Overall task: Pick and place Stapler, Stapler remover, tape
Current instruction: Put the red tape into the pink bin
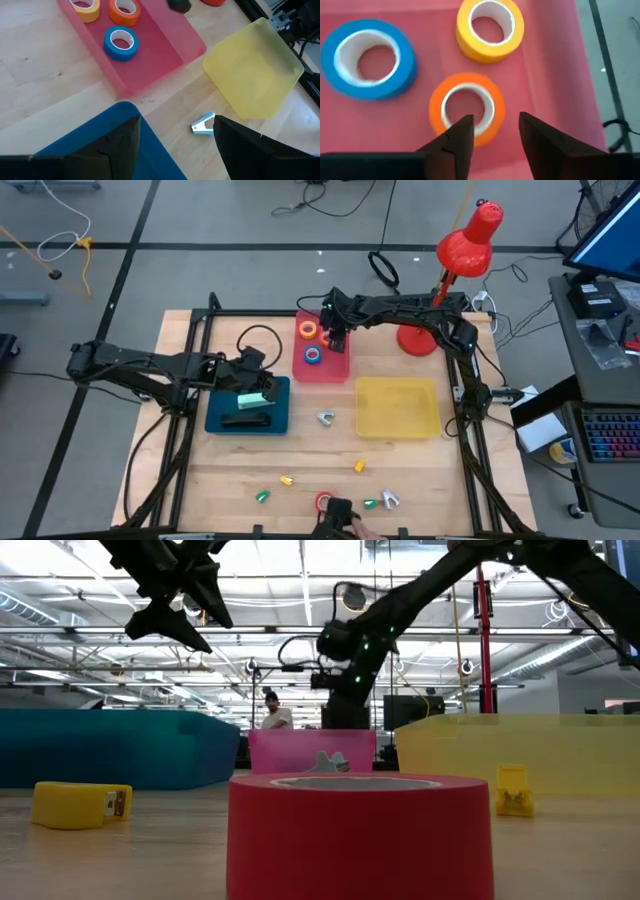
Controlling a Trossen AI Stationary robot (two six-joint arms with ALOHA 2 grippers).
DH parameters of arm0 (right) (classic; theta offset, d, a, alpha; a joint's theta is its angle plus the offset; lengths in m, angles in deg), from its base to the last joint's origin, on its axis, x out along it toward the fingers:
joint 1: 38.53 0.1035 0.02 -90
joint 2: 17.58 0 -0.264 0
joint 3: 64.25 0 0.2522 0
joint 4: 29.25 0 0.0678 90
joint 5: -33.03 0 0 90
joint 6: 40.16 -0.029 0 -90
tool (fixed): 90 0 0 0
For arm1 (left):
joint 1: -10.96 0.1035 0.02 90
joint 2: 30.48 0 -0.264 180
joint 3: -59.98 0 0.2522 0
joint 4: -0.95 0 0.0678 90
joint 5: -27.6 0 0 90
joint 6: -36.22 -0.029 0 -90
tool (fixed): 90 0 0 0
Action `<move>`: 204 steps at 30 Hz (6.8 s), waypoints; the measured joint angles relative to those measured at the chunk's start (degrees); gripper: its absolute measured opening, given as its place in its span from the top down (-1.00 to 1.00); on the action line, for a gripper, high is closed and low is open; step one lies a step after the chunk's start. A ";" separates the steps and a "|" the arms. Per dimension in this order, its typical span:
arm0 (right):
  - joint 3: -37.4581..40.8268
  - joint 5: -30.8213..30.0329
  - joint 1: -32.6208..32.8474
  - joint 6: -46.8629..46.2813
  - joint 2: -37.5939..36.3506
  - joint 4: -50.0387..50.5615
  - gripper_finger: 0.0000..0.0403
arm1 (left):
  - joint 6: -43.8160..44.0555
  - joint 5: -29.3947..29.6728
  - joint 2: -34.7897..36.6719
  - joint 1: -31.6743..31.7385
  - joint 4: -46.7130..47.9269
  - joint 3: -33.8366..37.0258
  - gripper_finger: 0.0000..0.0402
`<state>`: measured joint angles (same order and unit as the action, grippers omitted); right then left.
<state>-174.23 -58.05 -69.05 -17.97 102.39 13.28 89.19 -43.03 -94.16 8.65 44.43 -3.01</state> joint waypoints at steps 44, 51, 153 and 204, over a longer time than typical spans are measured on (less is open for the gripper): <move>49.80 32.52 40.04 -41.42 -57.32 -26.83 0.25 | -5.10 -7.70 -0.02 -3.39 -13.72 0.00 -0.24; 53.27 27.69 40.83 -47.28 -57.68 -39.55 0.25 | -8.47 -7.33 -2.99 -11.58 -23.18 -0.06 -0.24; 53.48 32.63 47.61 -21.06 -57.68 -57.86 0.25 | 18.69 2.14 -44.46 -27.28 6.14 -56.11 0.81; 53.55 -13.99 55.26 17.75 -57.64 -72.17 0.36 | 17.60 -9.69 -41.63 -12.31 -8.88 -56.30 0.81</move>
<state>-120.68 -72.04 -13.79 -0.22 44.75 -58.90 106.79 -52.71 -135.80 -3.66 35.55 -59.31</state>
